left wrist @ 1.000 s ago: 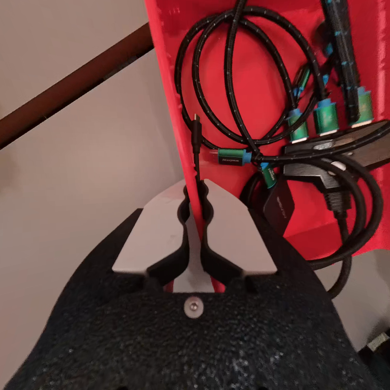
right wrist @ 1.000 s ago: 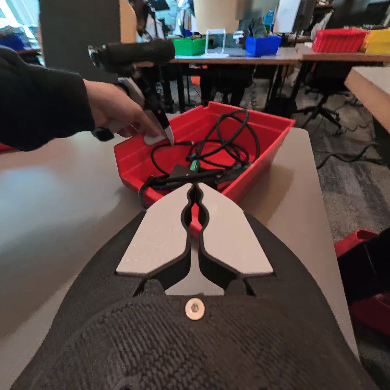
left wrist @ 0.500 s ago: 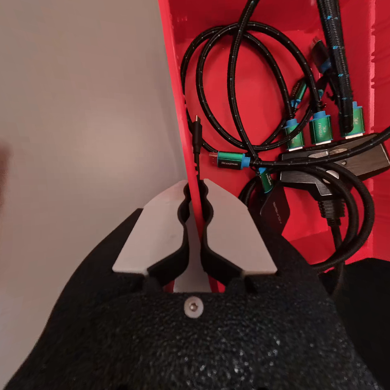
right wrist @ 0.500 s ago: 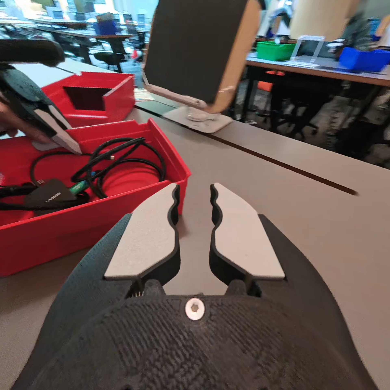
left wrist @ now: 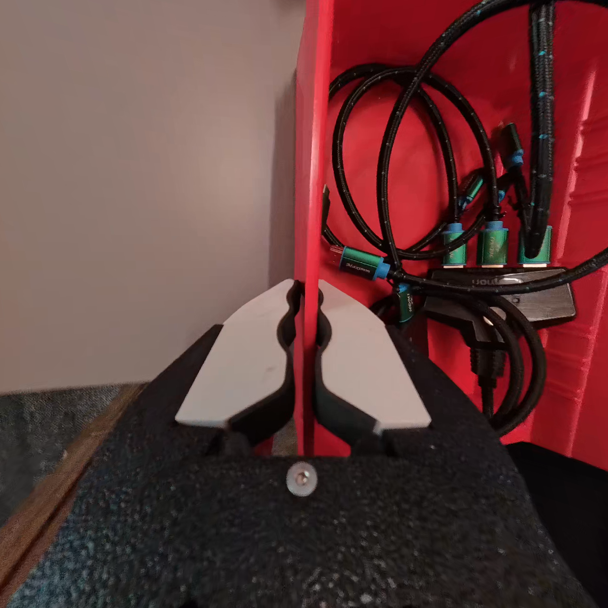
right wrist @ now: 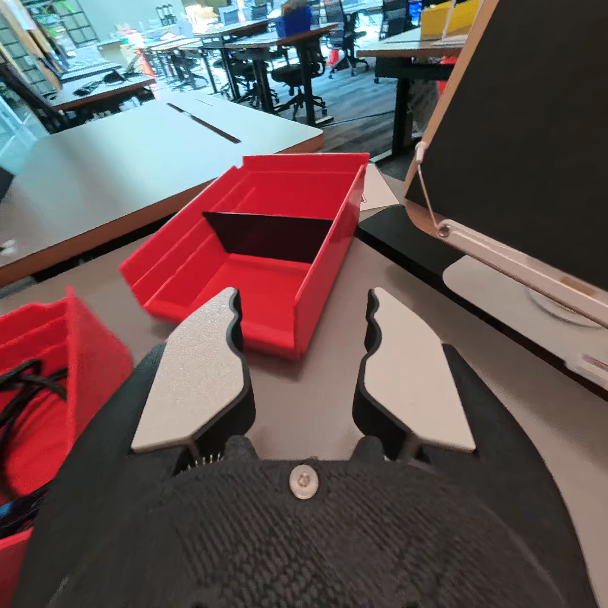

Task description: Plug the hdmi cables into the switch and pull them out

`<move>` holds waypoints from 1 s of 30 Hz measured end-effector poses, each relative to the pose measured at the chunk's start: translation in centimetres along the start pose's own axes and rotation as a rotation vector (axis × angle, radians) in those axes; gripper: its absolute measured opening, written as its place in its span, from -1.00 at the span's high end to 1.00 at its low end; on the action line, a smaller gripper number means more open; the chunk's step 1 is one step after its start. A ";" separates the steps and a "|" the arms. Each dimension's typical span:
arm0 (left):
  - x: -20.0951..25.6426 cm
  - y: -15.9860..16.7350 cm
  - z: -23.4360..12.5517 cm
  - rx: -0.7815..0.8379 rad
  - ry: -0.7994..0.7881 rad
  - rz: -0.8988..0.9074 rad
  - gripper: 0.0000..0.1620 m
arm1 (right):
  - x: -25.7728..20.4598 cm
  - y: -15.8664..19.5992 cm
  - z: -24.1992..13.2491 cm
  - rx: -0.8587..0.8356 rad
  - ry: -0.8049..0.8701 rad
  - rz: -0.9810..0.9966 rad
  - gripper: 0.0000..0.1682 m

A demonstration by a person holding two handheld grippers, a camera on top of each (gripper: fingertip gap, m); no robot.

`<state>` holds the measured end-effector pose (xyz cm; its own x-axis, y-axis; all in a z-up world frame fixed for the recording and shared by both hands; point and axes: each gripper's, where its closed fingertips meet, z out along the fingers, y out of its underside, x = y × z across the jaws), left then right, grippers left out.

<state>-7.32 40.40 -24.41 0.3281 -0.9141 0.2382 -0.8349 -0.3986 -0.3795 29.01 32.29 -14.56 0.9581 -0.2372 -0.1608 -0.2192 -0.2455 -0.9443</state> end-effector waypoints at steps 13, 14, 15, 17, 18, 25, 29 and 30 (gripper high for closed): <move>-10.8 1.6 -3.6 0.161 -0.159 -0.294 0.92 | 2.4 3.6 9.8 -0.148 0.074 0.040 0.95; -10.9 1.4 -3.5 0.160 -0.152 -0.290 0.92 | 2.5 3.3 9.6 -0.138 0.070 0.044 0.96; -11.1 1.2 -3.5 0.159 -0.141 -0.288 0.92 | 2.6 3.0 9.3 -0.121 0.066 0.049 0.95; -11.2 0.9 -3.4 0.164 -0.109 -0.297 0.92 | 2.1 1.9 7.9 -0.073 0.032 0.033 0.95; -11.3 0.8 -3.4 0.167 -0.092 -0.302 0.92 | 2.0 1.0 6.8 -0.045 0.036 0.018 0.95; -11.1 -1.3 -2.7 0.138 -0.005 -0.267 0.90 | 4.3 -4.8 -6.3 0.148 0.023 0.026 0.94; -10.3 -4.9 -1.4 0.109 0.037 -0.202 0.89 | 7.7 -3.6 -16.0 0.232 0.022 0.143 0.94; -10.0 -6.0 -1.0 0.104 0.051 -0.189 0.89 | 8.3 -3.1 -18.5 0.254 0.030 0.160 0.94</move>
<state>-6.01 52.02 -23.63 0.4495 -0.8185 0.3579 -0.7095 -0.5705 -0.4137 34.21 13.66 -7.67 0.9082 -0.2826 -0.3088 -0.3105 0.0399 -0.9497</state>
